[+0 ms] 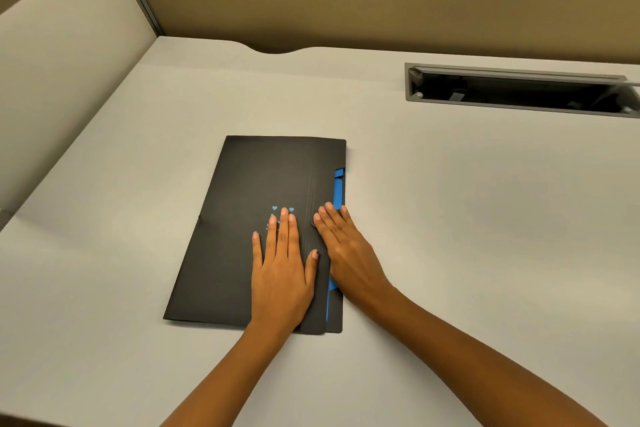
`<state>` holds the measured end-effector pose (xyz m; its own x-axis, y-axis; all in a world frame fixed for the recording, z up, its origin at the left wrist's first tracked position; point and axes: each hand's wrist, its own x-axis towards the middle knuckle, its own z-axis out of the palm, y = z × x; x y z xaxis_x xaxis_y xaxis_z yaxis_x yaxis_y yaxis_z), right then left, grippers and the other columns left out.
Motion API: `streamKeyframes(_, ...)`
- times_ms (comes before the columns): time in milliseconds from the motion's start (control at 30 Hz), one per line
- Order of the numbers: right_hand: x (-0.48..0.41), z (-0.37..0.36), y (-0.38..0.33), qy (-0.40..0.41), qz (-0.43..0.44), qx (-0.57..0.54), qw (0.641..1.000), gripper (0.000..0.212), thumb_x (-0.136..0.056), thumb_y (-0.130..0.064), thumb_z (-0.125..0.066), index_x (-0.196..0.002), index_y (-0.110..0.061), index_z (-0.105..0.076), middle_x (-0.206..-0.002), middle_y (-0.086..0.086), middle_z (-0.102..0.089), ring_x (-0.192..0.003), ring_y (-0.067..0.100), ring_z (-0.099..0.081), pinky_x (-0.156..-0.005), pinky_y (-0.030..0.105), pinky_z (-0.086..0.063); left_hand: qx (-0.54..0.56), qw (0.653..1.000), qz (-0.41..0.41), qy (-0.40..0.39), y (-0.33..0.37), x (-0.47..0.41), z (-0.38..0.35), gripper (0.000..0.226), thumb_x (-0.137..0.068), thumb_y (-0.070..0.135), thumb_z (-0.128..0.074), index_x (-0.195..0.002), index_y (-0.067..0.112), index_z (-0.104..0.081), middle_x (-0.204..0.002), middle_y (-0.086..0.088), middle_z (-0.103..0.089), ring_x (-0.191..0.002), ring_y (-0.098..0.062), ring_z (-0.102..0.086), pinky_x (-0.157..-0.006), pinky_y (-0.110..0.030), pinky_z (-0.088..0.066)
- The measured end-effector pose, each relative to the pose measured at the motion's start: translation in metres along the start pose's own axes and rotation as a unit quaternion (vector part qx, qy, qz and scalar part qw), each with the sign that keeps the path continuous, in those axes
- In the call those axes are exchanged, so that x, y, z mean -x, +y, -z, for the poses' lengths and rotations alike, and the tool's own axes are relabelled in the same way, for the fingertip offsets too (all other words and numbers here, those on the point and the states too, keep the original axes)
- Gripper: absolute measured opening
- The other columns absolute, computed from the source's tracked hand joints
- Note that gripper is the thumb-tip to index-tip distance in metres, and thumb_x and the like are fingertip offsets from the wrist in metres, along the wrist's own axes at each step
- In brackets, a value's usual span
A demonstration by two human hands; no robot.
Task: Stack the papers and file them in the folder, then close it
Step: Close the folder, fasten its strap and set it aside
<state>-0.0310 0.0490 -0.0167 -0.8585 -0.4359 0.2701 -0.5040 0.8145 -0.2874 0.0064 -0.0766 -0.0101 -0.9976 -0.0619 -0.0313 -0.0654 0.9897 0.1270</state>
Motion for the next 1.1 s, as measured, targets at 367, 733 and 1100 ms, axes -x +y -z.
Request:
streamKeyframes(367, -0.001, 0.015, 0.001, -0.023, -0.101, -0.165, 0.981, 0.049, -0.089, 0.003, -0.043, -0.136, -0.009, -0.043, -0.146, 0.011, -0.041, -0.140, 0.025, -0.031, -0.114, 0.026, -0.013, 0.136, 0.991, 0.000, 0.006, -0.004, -0.002, 0.015, 0.066, -0.093, 0.049, -0.022, -0.149, 0.015, -0.021, -0.156, -0.002, -0.029, -0.146, -0.019, -0.022, -0.120, -0.039, -0.011)
streamKeyframes(733, 0.029, 0.052, -0.040, 0.044, -0.383, -0.349, 0.854, 0.043, -0.086, 0.003, -0.052, -0.123, -0.019, -0.054, -0.125, 0.002, -0.057, -0.099, 0.006, -0.051, -0.071, 0.003, -0.041, 0.193, 0.947, 0.245, 0.073, -0.068, -0.010, 0.061, 0.052, -0.091, 0.026, -0.052, -0.138, 0.007, -0.040, -0.146, -0.017, -0.038, -0.133, -0.036, -0.038, -0.109, -0.049, -0.034)
streamKeyframes(1100, 0.013, 0.057, -0.041, -0.008, -0.450, -0.384, 0.806, 0.038, -0.089, 0.001, -0.051, -0.125, -0.012, -0.049, -0.115, 0.004, -0.059, -0.090, 0.011, -0.051, -0.075, 0.019, -0.048, 0.239, 0.920, 0.308, 0.035, -0.088, -0.018, 0.074, 0.051, -0.093, 0.026, -0.050, -0.130, -0.008, -0.044, -0.129, -0.028, -0.055, -0.119, -0.043, -0.051, -0.099, -0.048, -0.042)
